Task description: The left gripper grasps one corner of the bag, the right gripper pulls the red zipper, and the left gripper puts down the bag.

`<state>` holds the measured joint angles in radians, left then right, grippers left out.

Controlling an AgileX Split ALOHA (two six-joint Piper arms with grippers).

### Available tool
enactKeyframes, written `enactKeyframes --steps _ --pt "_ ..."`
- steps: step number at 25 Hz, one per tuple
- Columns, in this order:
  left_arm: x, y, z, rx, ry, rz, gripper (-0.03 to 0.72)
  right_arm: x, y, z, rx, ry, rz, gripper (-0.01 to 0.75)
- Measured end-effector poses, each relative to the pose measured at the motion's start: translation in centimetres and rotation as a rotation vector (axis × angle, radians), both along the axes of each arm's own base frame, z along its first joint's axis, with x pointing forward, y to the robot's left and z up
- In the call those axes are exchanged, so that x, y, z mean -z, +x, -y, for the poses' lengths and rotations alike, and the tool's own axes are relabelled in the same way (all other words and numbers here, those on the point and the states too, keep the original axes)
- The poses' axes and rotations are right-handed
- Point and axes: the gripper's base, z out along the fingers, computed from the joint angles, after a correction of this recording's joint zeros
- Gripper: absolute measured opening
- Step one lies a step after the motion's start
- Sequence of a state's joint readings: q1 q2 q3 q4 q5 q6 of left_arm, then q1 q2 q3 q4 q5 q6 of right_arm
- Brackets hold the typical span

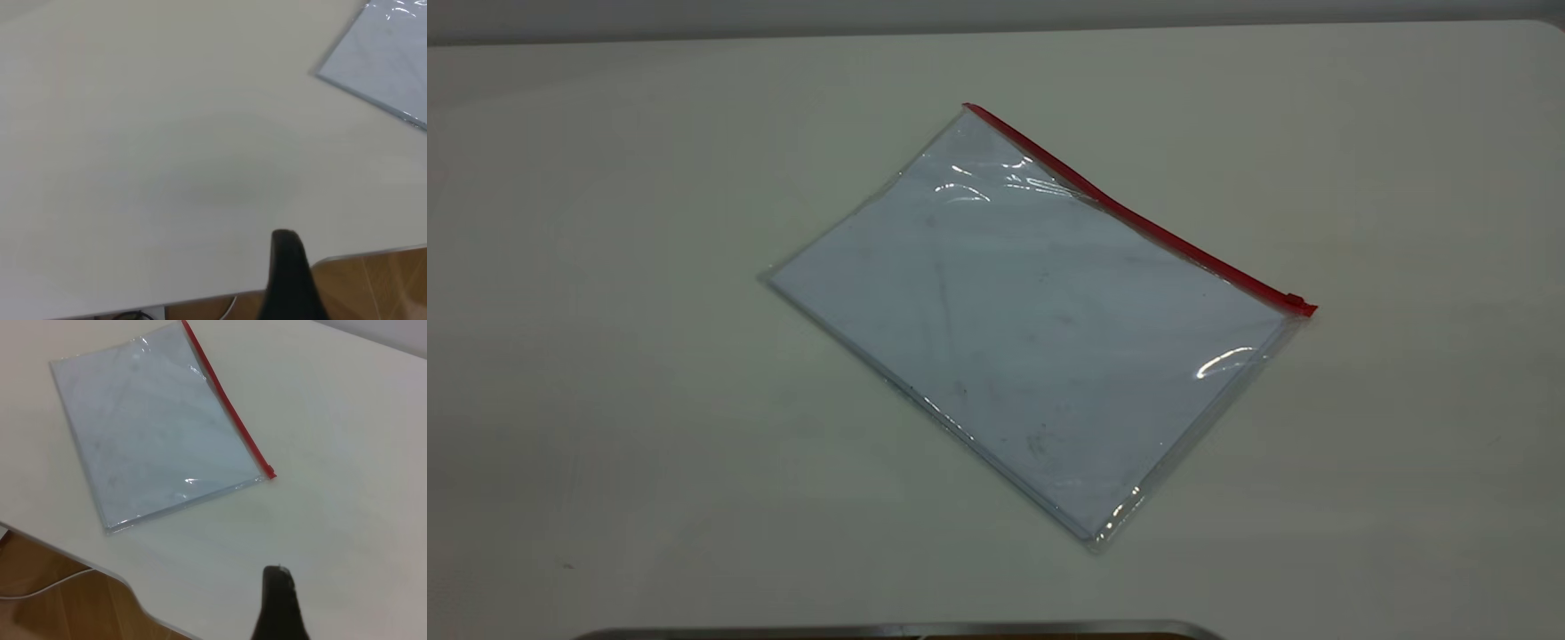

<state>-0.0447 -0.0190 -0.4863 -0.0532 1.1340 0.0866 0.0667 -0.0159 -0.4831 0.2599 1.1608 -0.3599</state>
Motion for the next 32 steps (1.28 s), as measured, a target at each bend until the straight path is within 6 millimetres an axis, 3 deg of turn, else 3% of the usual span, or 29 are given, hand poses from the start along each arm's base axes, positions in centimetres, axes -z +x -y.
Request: enactKeyframes --steps 21,32 --pt "0.0 0.0 0.0 0.001 -0.001 0.000 0.577 0.0 0.1 0.0 0.055 0.002 -0.001 0.586" --pt "0.0 0.0 0.0 0.001 -0.001 0.000 0.577 0.0 0.4 1.6 0.291 0.044 -0.016 0.586"
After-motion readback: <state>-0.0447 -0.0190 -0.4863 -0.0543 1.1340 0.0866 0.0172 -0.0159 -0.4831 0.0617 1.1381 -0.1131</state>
